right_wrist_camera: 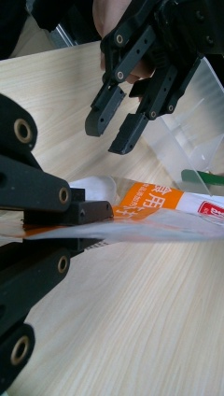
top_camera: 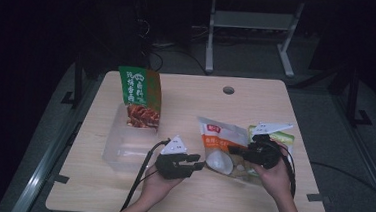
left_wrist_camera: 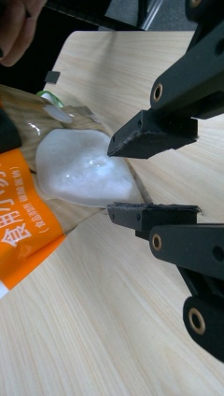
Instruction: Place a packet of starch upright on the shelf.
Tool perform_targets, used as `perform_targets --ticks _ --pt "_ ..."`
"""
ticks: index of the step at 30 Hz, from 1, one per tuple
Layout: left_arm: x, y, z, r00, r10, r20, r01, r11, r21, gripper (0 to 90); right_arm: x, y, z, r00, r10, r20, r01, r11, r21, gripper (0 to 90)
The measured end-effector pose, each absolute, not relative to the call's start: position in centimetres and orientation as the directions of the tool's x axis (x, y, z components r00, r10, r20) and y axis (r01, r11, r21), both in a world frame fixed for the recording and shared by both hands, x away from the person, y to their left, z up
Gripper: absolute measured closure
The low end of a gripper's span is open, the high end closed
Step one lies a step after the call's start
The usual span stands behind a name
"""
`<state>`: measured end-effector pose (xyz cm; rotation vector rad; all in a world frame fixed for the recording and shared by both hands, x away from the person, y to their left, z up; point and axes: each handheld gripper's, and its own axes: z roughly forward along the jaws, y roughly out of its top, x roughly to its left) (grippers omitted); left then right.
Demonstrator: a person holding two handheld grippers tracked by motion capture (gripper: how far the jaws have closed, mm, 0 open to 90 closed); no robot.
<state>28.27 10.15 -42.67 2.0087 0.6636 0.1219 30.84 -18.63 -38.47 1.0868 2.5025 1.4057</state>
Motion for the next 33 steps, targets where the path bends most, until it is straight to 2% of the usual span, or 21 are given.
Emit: perform_targets --ticks 21,33 --pt "25.1 12.6 -42.3 0.881 0.449 -0.152 0.360 -0.427 0.830 58.8 30.9 -17.7 -37.1 -0.748 0.621 0.235 0.531 0.348 0.772 89.9" --pt "23.6 14.2 -42.5 0.890 0.436 -0.132 0.337 -0.436 0.835 56.0 31.7 -15.3 -35.0 -0.768 0.606 0.207 0.508 0.379 0.774 89.9"
